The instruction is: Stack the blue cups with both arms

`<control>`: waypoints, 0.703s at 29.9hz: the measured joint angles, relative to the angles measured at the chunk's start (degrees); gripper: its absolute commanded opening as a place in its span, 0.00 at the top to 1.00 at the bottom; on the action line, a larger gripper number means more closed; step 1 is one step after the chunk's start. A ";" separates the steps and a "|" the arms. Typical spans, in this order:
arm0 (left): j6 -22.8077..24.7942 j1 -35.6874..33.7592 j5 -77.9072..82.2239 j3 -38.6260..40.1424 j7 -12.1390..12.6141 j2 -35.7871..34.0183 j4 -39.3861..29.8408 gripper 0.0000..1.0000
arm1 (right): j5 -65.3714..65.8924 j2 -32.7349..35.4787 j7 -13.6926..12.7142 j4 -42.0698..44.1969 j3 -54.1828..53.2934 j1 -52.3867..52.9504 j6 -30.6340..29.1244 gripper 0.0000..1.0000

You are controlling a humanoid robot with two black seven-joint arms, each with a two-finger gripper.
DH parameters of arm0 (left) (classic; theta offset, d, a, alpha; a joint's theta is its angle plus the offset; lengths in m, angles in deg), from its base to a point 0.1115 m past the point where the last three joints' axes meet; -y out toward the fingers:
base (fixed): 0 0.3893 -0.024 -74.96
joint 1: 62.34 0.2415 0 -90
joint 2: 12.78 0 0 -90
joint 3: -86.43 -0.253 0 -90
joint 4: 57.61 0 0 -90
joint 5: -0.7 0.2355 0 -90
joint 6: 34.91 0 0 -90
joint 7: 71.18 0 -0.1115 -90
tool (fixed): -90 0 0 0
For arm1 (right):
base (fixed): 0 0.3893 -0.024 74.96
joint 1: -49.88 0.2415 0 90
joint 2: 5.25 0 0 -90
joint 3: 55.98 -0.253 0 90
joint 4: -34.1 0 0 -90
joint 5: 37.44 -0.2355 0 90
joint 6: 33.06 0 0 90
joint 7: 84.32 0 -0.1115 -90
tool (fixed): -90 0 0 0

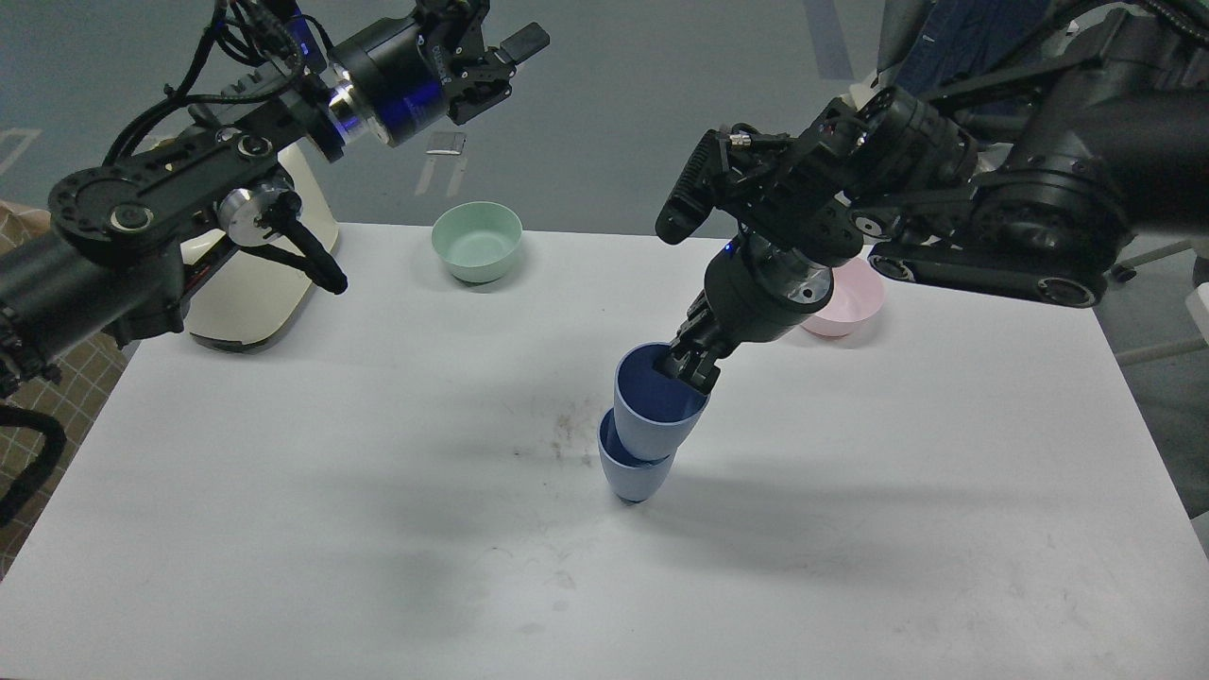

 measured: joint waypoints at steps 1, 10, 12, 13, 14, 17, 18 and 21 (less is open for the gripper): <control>0.00 0.00 0.00 0.01 0.00 -0.01 0.00 0.02 | -0.52 -0.18 0.00 0.06 0.01 -0.02 0.00 0.66; -0.07 0.00 0.00 0.04 0.00 -0.05 0.00 0.02 | -3.39 -0.63 0.00 0.21 0.16 -0.04 -0.25 0.19; -0.09 0.00 0.00 0.03 0.00 -0.10 0.00 0.02 | -3.87 -0.28 0.01 0.55 0.08 -0.04 -0.24 0.09; -0.13 0.00 0.00 0.03 0.00 -0.12 0.00 0.02 | -4.47 0.05 0.00 1.42 -0.34 0.00 -0.10 0.09; -0.18 0.00 0.00 0.03 0.00 -0.13 0.00 0.02 | -5.44 0.53 0.01 2.55 -0.99 0.18 0.19 0.04; -0.44 0.00 0.00 0.04 0.00 -0.19 0.09 0.02 | -9.53 2.97 0.01 6.47 -4.07 0.87 1.20 0.02; -0.59 0.02 0.00 0.20 0.00 -0.21 0.19 0.02 | -11.22 4.38 0.00 7.75 -5.17 1.01 1.53 0.00; -0.90 0.37 0.00 2.15 0.00 -0.30 0.45 0.02 | -15.83 9.29 0.00 9.76 -8.95 0.73 2.31 0.00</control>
